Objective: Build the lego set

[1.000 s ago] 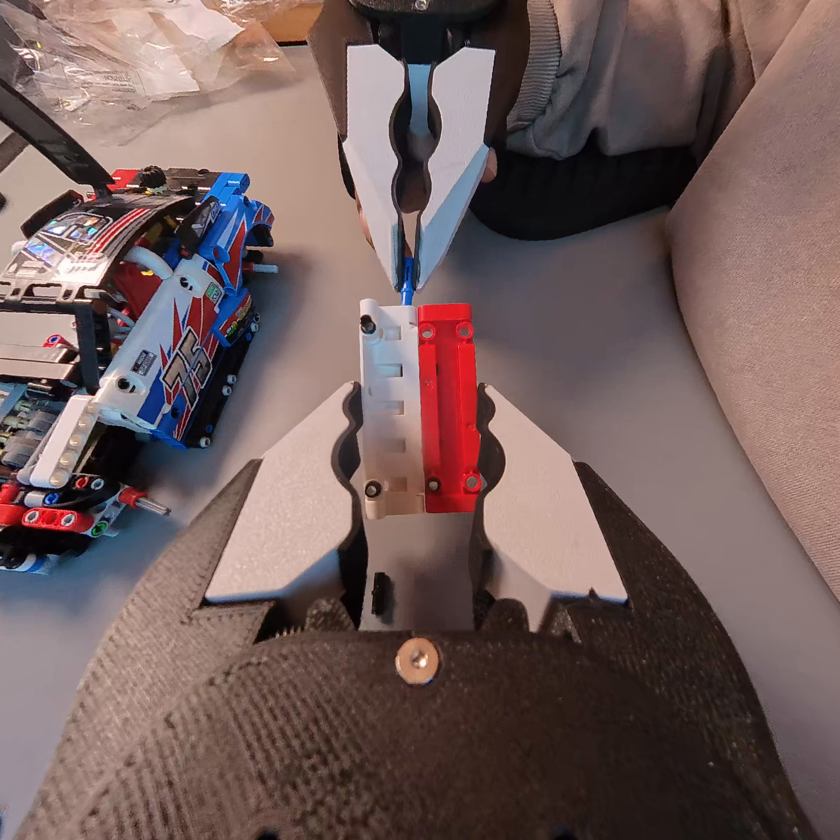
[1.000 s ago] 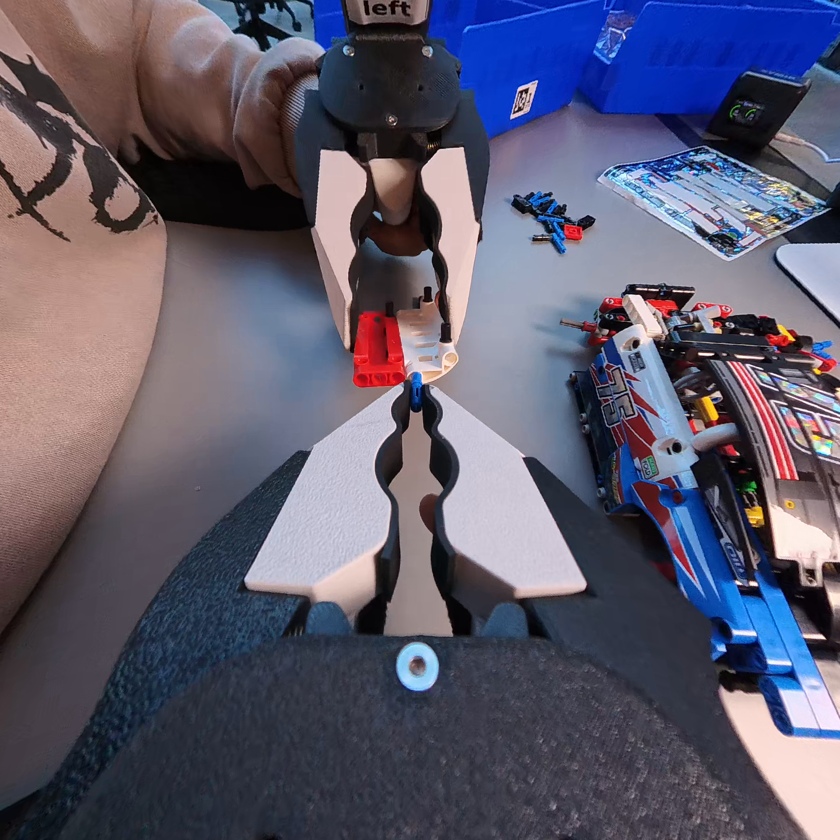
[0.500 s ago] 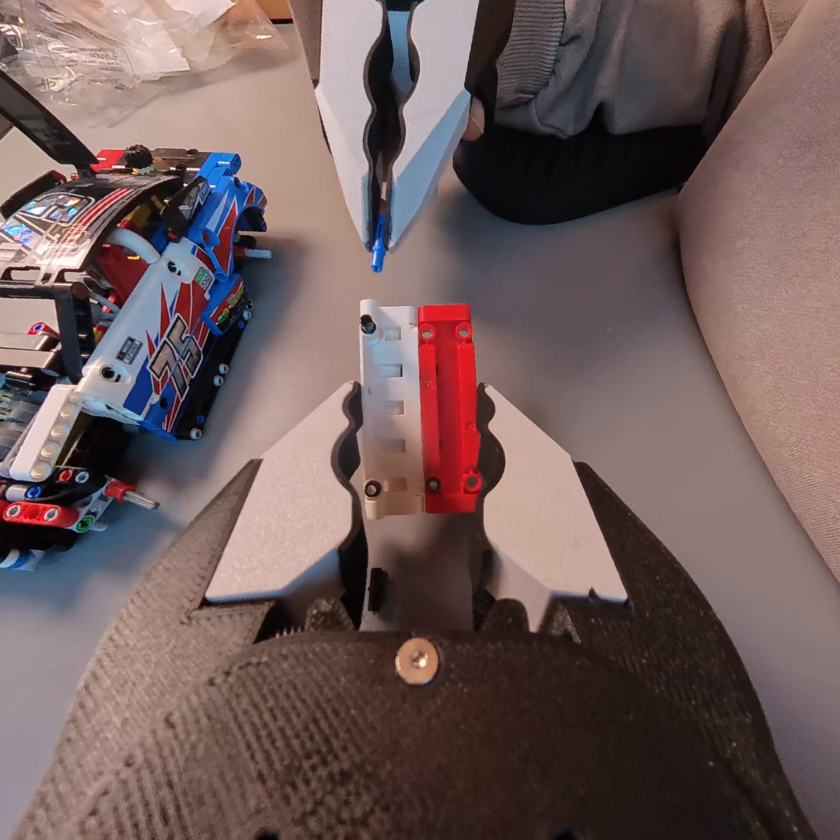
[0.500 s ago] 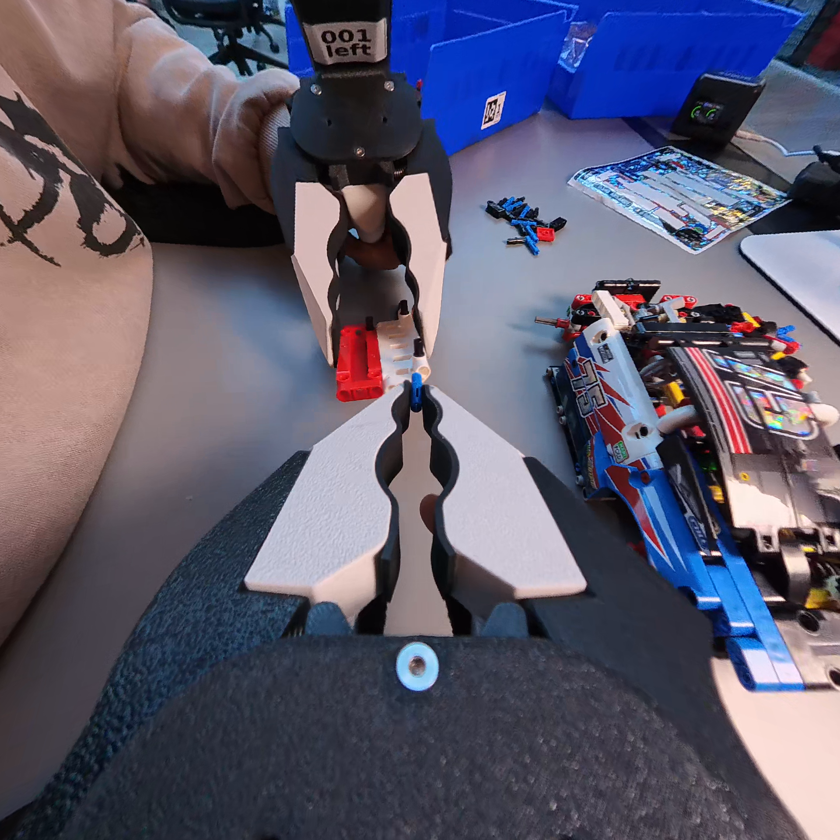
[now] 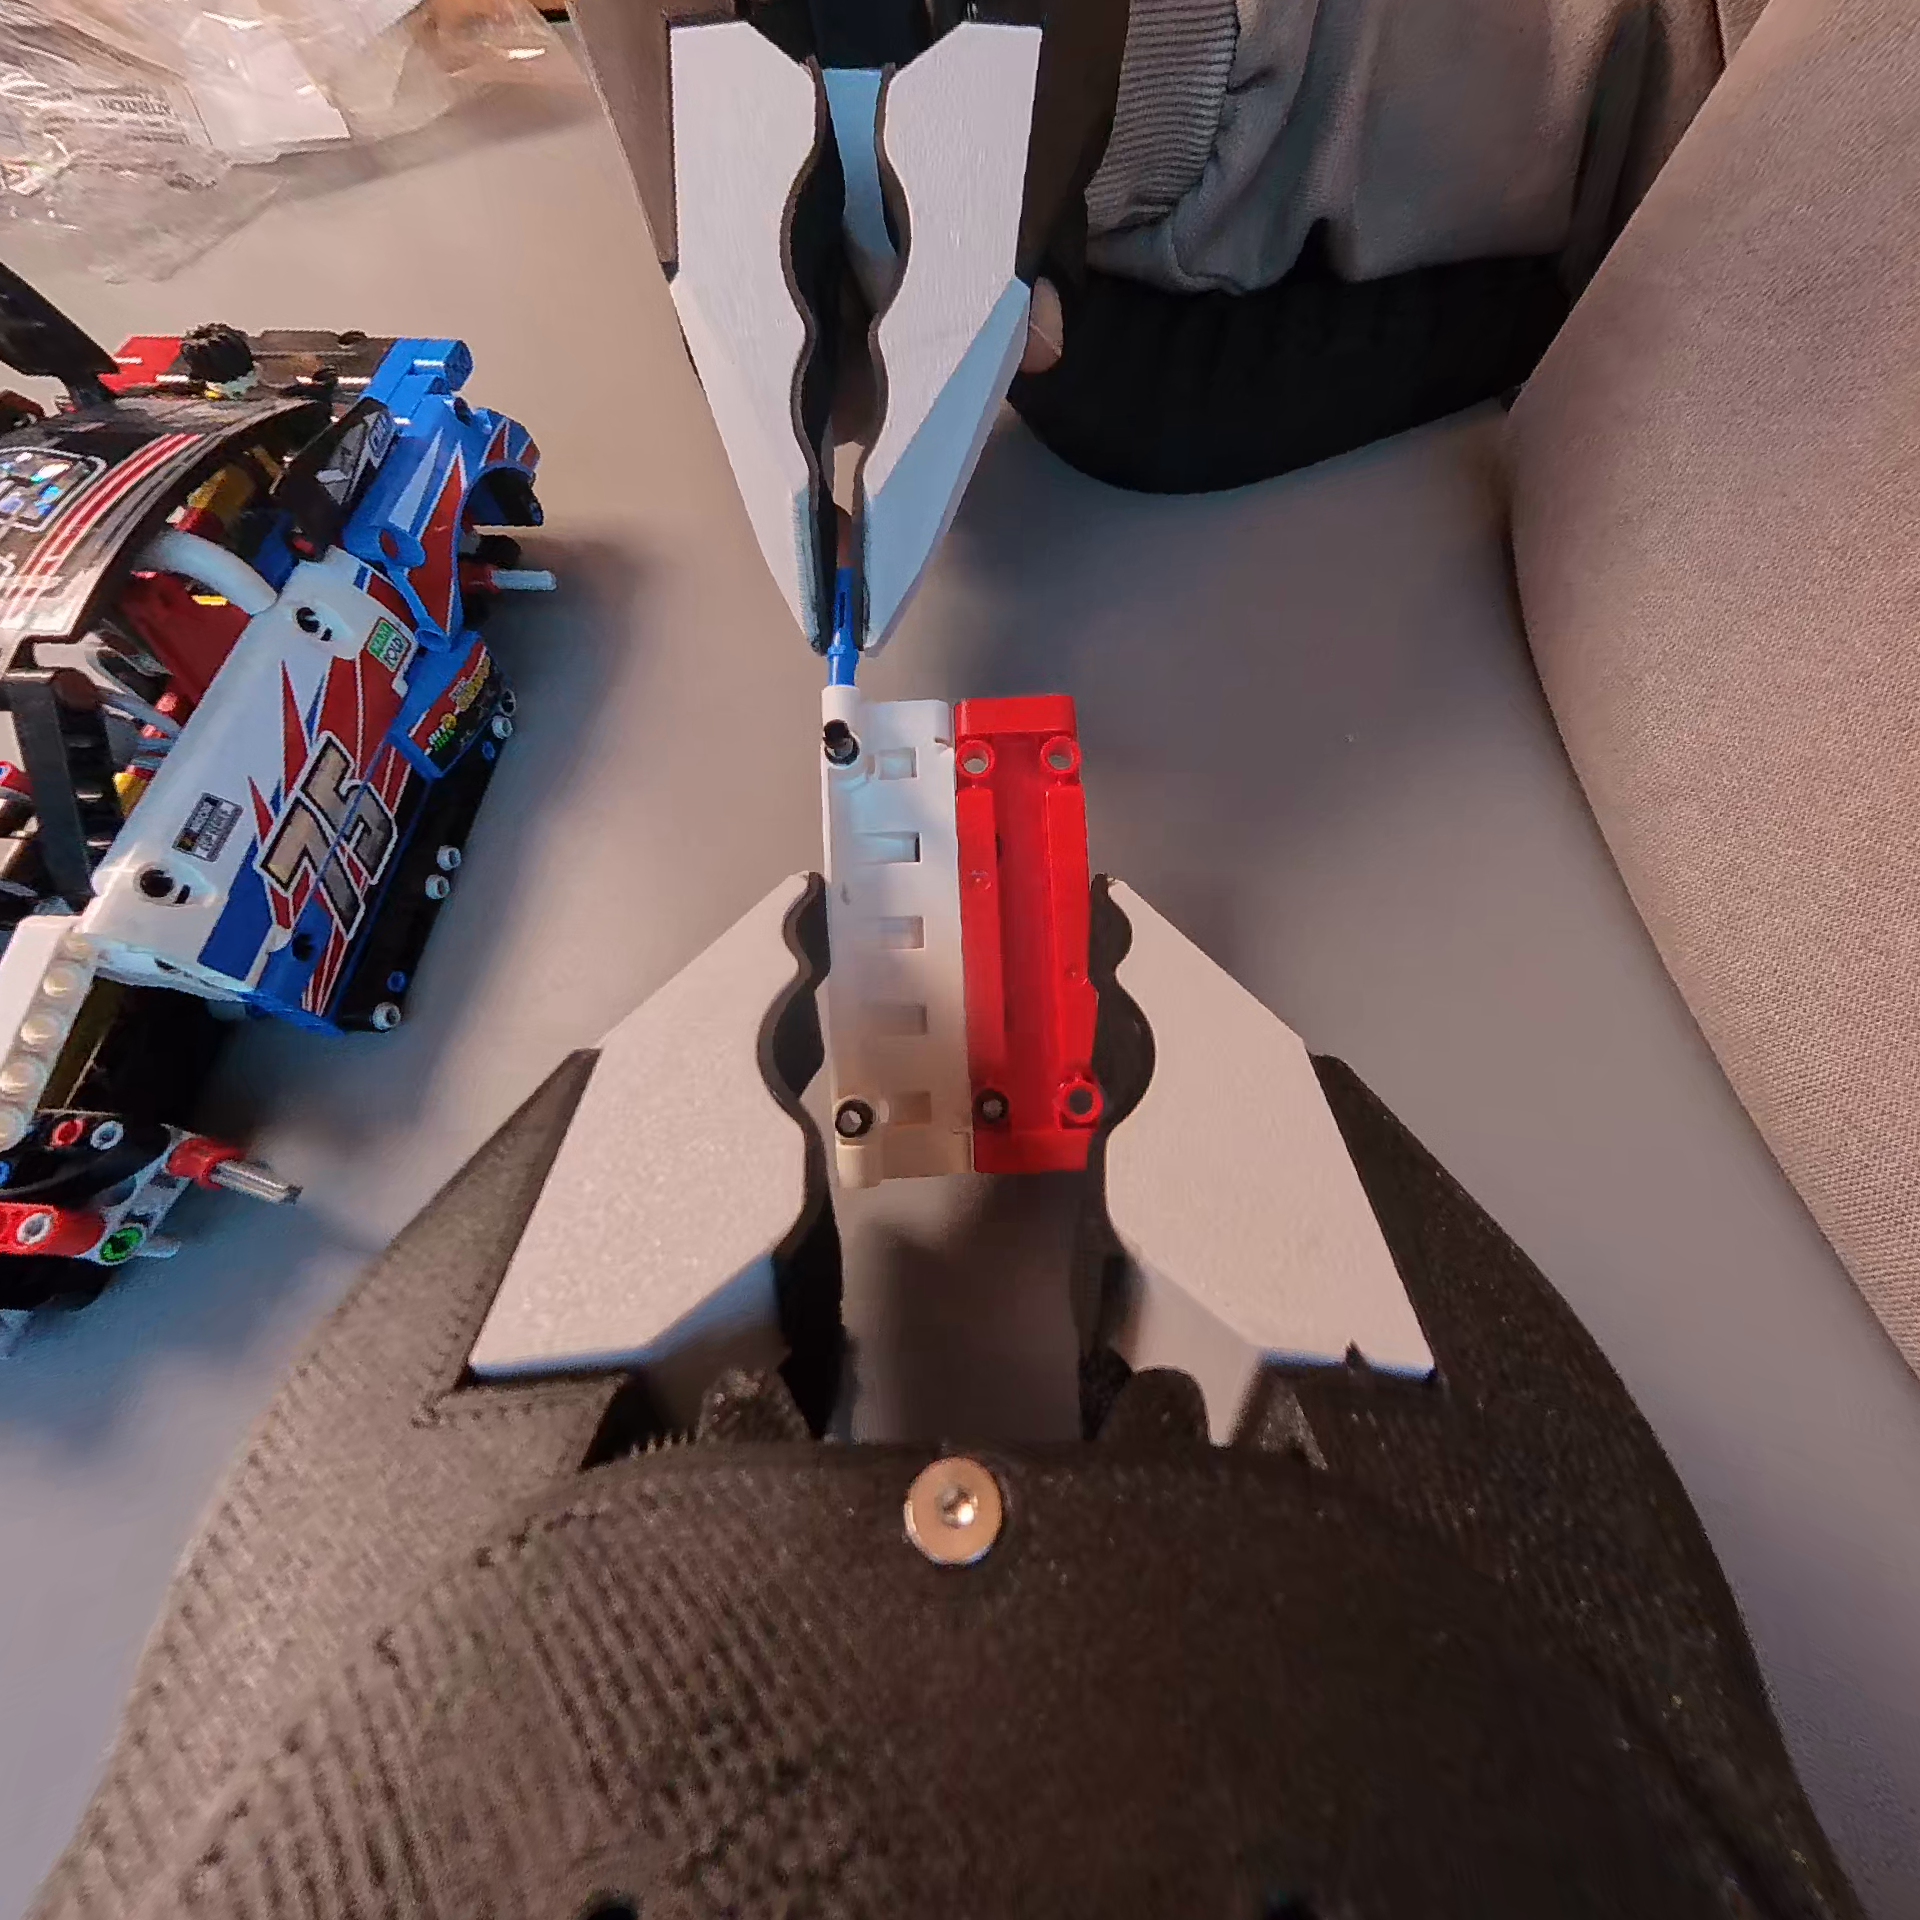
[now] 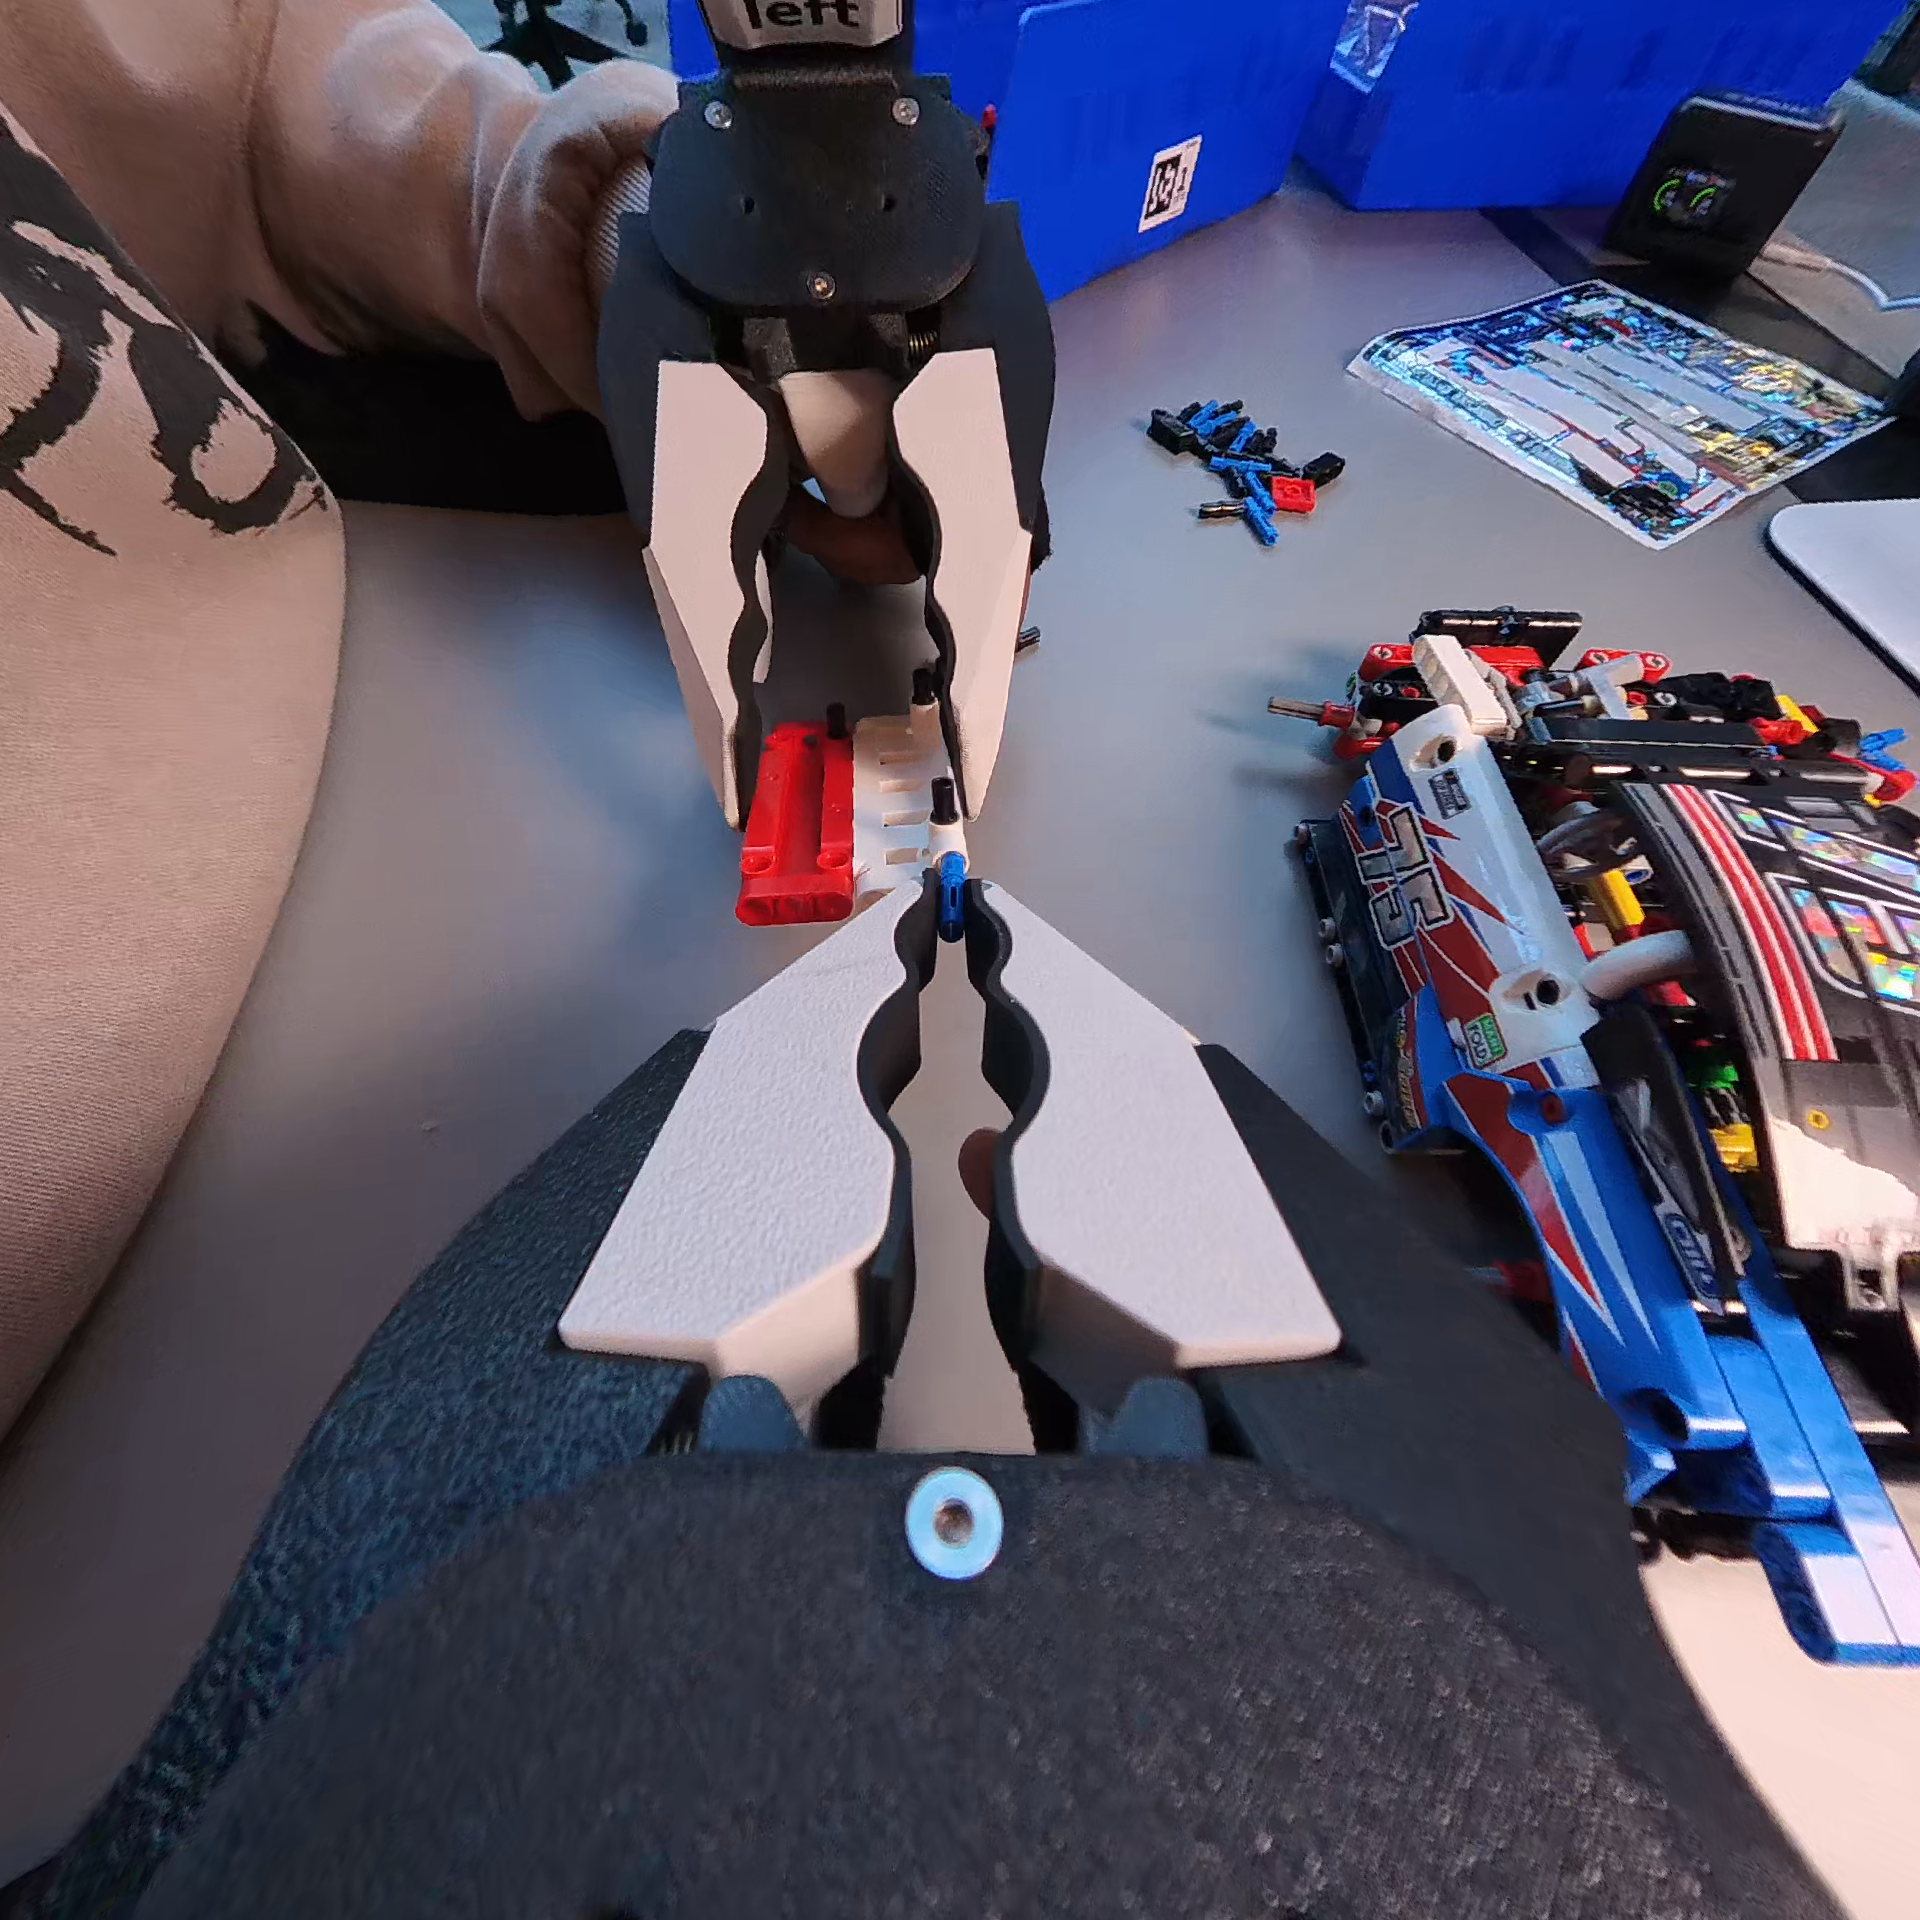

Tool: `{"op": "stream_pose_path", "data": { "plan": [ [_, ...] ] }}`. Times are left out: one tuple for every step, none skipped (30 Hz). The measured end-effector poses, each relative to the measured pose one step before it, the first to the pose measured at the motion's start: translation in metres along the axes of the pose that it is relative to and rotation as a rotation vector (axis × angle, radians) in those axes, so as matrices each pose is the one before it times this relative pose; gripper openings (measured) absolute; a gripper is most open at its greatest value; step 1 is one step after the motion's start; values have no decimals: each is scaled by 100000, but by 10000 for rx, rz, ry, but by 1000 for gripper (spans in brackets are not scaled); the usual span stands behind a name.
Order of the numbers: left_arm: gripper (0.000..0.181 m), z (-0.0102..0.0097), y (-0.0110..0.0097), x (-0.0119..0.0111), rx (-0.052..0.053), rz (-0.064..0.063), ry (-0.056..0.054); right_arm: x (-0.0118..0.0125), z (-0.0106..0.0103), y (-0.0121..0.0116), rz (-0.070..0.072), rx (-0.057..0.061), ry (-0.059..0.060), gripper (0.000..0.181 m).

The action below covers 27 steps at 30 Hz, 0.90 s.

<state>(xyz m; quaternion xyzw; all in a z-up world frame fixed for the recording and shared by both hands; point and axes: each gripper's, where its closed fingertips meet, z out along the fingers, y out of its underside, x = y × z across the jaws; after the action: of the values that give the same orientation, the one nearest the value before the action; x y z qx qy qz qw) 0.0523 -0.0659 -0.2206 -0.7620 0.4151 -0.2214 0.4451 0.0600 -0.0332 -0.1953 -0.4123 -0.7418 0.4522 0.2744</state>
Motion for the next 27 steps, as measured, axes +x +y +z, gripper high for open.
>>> {"op": "stream_pose_path", "data": {
  "plan": [
    [49,54,123,111,-90,27,34,-134,52,110,32,-44,-84,1],
    [48,62,89,68,-49,34,13,-72,67,207,49,-90,-67,1],
    [48,27,-9,74,37,31,17,-25,91,297,58,-124,-56,1],
    [48,19,-58,49,58,-1,14,-8,107,299,84,-103,-50,1],
    [48,11,-57,-31,35,62,-64,73,93,122,135,32,-23,1],
    [48,19,8,14,-6,103,-60,25,36,60,219,70,-87,1],
    [48,57,88,128,-67,125,6,-199,-63,-238,373,216,-282,1],
    [48,46,-21,34,-2,134,-61,-164,-126,-400,445,293,-293,1],
    [48,-22,-152,-31,94,98,-68,58,-35,-75,338,64,-127,1],
    [48,-63,-78,-28,64,49,-24,199,138,346,122,-191,51,1],
    [48,-49,71,15,-16,81,-1,53,126,180,89,-51,-16,1],
    [48,-86,-53,-7,64,107,-43,-46,15,-96,308,97,-117,2],
    [47,-162,-289,-105,218,55,-95,-23,-147,-386,356,263,-145,2],
    [48,-247,-493,-207,352,-53,-98,-22,-256,-679,314,432,-138,1],
    [48,-308,-654,-346,416,-131,-129,36,-307,-859,239,535,-78,1],
    [48,-346,-791,-380,444,-135,-146,-45,-330,-1057,194,630,-90,1],
    [48,-301,-815,-320,430,-129,-127,-100,-234,-1030,206,572,-88,1],
    [48,-208,-697,-260,355,-158,-116,-93,-121,-868,147,452,-28,1],
    [48,-183,-578,-210,310,-135,-112,-62,-32,-710,104,392,16,1],
    [48,-159,-470,-111,253,-115,-77,-103,28,-553,117,330,2,1],
    [48,-151,-391,-87,197,-77,-64,-76,52,-418,154,259,5,1],
    [48,-101,-241,-32,112,-43,-29,-55,65,-293,189,191,-8,1],
    [48,-21,52,-9,-55,28,5,-101,77,-120,156,79,-39,1],
    [47,54,232,13,-148,129,-44,-96,109,99,16,-80,-8,2],
    [47,108,259,86,-170,147,-26,-144,76,67,-54,-87,-22,1],
    [47,113,165,90,-122,100,-22,-239,81,53,-33,-101,-78,1],
    [47,59,79,-65,-66,82,-106,15,56,-46,-87,-33,104,1]
  ]
}}
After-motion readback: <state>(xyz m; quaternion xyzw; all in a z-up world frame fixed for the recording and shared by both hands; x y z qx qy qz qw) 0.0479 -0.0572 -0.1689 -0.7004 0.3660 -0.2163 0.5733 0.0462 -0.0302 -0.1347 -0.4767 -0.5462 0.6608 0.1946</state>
